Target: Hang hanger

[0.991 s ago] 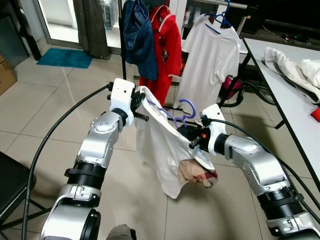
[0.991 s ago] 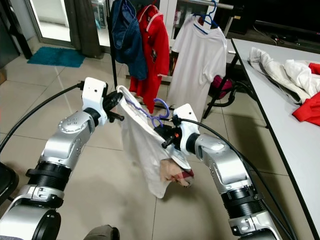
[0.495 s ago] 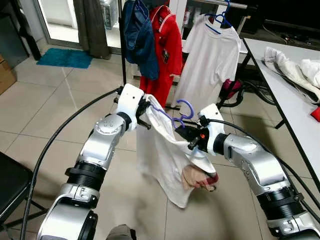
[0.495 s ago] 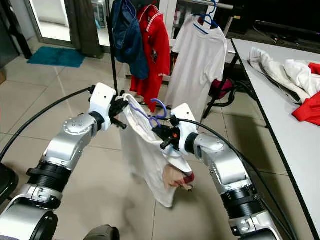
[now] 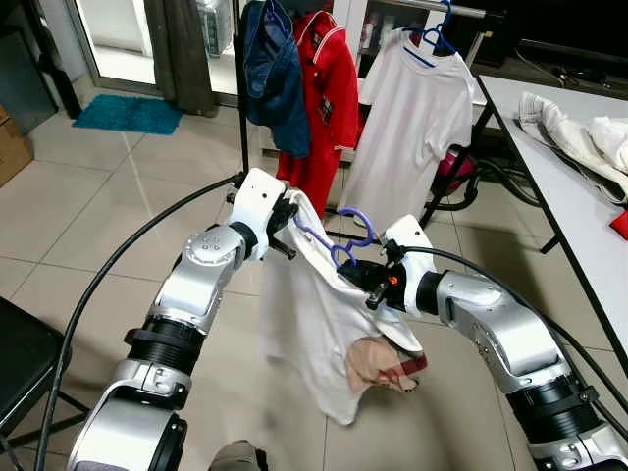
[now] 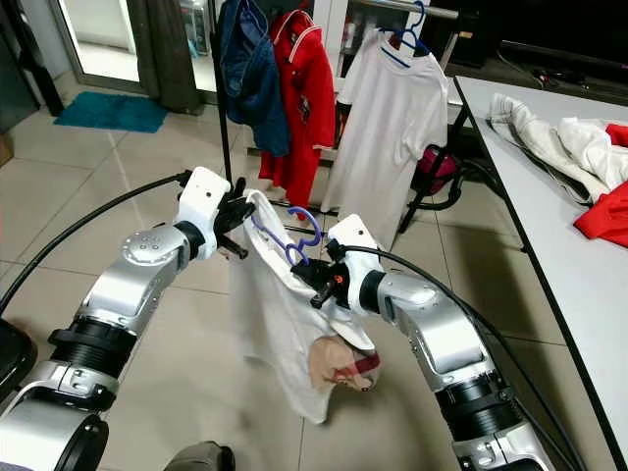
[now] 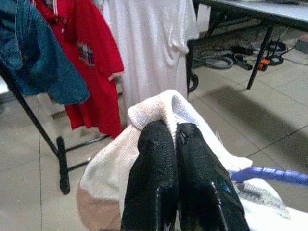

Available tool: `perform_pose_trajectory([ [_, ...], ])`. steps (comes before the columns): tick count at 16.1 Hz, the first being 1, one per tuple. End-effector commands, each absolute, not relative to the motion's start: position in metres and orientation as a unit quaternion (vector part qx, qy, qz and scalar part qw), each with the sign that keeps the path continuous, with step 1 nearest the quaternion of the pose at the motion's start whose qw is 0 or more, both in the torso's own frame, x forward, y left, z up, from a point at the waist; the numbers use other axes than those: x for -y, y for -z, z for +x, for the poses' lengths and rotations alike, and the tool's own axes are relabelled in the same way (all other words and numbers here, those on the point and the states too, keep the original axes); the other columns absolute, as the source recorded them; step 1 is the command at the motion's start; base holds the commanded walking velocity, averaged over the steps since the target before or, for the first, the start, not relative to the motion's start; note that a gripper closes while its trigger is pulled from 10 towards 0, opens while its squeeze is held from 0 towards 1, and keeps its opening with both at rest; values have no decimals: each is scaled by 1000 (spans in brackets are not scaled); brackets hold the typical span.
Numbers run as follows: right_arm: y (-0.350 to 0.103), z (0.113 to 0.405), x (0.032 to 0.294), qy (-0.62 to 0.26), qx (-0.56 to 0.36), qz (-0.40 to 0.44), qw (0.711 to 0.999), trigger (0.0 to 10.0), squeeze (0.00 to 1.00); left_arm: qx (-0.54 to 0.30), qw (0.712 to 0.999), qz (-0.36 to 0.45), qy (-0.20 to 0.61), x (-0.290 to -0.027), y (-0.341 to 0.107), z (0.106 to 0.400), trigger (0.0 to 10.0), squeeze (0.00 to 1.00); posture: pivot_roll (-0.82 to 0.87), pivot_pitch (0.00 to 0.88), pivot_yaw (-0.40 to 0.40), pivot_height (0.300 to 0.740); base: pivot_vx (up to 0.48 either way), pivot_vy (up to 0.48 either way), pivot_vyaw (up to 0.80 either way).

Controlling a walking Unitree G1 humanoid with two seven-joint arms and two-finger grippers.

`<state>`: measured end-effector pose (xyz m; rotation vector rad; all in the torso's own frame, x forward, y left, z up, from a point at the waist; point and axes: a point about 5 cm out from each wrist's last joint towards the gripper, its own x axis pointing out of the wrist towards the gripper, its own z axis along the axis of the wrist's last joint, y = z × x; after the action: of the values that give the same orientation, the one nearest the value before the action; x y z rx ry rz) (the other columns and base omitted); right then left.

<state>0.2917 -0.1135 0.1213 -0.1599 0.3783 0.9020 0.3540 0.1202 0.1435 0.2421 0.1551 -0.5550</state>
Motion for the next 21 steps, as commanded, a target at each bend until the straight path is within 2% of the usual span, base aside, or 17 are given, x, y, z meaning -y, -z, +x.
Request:
perform_pose_trajectory([
  [1,-123,290,111,-443,-178,-79,875,10000,0,-41,948,124,291,-111,-158,355,0,0,27,0,-73,740,0,0,0],
  [5,-124,293,111,-429,-174,-79,883,10000,0,-57,931,122,339,-101,-154,347,0,0,30,0,-72,740,0,0,0],
  [14,-128,297,109,-421,-165,-73,889,10000,0,-86,909,124,389,-84,-140,331,0,0,31,0,-73,740,0,0,0],
  [17,-127,300,111,-406,-166,-74,895,10000,0,-81,916,123,373,-85,-146,330,0,0,36,0,-73,740,0,0,0],
  [20,-127,301,109,-409,-165,-73,894,10000,0,-123,907,171,364,-93,-130,327,0,0,35,0,-72,740,0,0,0],
  [21,-127,301,109,-408,-165,-73,895,10000,0,-122,909,161,363,-93,-133,326,0,0,37,0,-71,740,0,0,0],
])
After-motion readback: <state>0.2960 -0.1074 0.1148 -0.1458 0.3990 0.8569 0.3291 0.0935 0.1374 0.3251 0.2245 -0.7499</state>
